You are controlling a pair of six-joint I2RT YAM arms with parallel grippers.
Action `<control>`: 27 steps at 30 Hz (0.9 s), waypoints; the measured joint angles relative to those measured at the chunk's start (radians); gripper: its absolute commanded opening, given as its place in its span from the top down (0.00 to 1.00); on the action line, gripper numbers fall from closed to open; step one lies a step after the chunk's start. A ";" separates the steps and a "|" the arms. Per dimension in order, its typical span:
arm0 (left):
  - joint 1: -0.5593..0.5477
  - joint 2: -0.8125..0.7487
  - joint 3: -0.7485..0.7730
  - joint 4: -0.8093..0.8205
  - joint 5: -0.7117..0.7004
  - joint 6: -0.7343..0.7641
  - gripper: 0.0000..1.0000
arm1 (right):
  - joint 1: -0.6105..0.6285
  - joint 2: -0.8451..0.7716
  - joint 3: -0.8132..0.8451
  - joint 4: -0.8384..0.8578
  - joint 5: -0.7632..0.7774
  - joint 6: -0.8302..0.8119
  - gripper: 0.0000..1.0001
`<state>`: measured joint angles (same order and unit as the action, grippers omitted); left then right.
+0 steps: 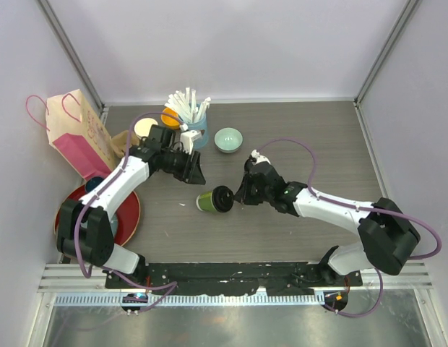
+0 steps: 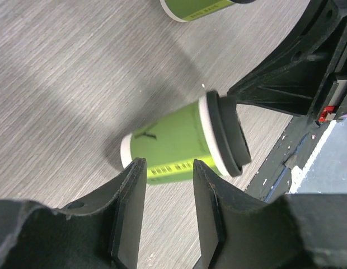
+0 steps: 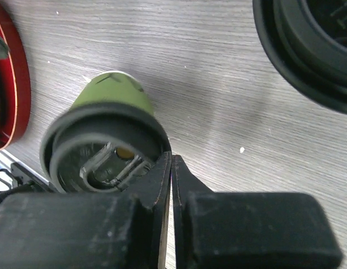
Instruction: Pack the takeout coffee
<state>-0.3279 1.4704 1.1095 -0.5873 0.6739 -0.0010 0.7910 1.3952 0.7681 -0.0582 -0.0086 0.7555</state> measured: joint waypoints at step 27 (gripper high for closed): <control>-0.105 -0.039 -0.005 -0.514 0.103 0.672 0.48 | 0.254 -0.501 -0.374 0.121 -0.198 -0.565 0.39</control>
<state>-0.4324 1.4311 1.1046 -1.1015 0.7773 0.6708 1.0454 0.8944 0.3943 0.0624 -0.2062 0.1905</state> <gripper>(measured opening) 0.526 0.605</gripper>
